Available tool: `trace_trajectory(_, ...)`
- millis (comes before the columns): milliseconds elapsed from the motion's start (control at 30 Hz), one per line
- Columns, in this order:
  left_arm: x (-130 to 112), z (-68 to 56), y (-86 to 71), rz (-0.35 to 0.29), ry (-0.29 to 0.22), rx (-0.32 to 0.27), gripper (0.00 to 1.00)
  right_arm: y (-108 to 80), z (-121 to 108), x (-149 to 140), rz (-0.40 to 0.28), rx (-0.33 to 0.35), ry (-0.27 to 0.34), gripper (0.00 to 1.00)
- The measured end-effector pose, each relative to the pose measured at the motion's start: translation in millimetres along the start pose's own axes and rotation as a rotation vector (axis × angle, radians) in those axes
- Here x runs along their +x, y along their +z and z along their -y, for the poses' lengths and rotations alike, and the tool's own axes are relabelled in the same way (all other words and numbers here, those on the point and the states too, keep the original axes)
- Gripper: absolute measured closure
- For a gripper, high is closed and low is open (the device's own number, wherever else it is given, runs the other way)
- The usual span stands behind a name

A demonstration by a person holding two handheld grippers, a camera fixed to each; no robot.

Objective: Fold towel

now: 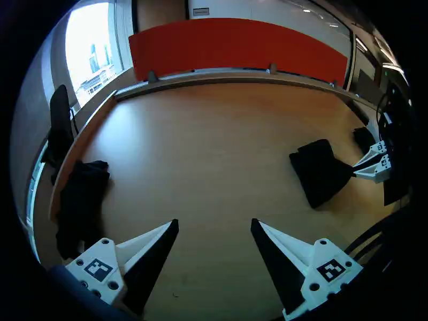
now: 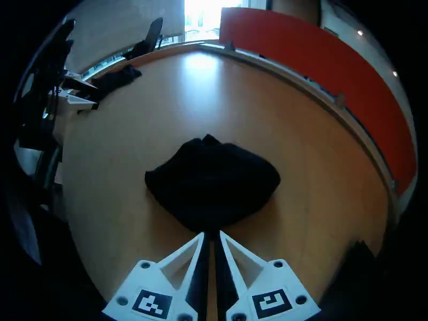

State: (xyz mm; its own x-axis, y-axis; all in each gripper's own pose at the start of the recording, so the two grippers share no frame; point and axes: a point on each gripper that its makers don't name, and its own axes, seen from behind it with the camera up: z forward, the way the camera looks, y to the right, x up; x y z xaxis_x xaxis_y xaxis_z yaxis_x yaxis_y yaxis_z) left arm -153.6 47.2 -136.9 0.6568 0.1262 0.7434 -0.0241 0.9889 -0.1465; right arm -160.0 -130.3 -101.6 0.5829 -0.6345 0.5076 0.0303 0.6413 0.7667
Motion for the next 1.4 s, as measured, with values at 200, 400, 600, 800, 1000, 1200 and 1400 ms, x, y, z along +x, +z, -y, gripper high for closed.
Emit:
trace_trajectory(200, 5.9, 0.1, -3.1, -0.017, 0.0, 0.0, 0.0, -15.8, -10.4, 44.8, -0.065, -0.024, -0.025, 0.95)
trace_trajectory(400, 12.1, -2.3, -5.9, -0.034, 0.001, -0.004, 0.0, -33.5, -19.1, 90.1, -0.125, -0.046, -0.07, 0.95)
trace_trajectory(600, 17.1, -3.3, -9.5, -0.049, 0.009, -0.005, 0.0, -51.6, -27.1, 131.4, -0.182, -0.08, -0.104, 0.95)
trace_trajectory(800, 21.7, -3.3, -12.3, -0.061, 0.007, -0.007, 0.0, -66.5, -39.5, 149.8, -0.209, -0.113, -0.109, 0.95)
trace_trajectory(1000, 26.7, -4.9, -13.0, -0.069, 0.013, -0.013, 0.0, -77.1, -53.3, 149.1, -0.212, -0.139, -0.097, 0.95)
trace_trajectory(1200, 31.0, -8.1, -12.0, -0.072, 0.019, -0.023, 0.0, -85.4, -65.7, 147.9, -0.214, -0.157, -0.083, 0.95)
trace_trajectory(1400, 34.9, -10.4, -11.6, -0.075, 0.026, -0.029, 0.0, -91.7, -80.2, 146.7, -0.214, -0.174, -0.068, 0.95)
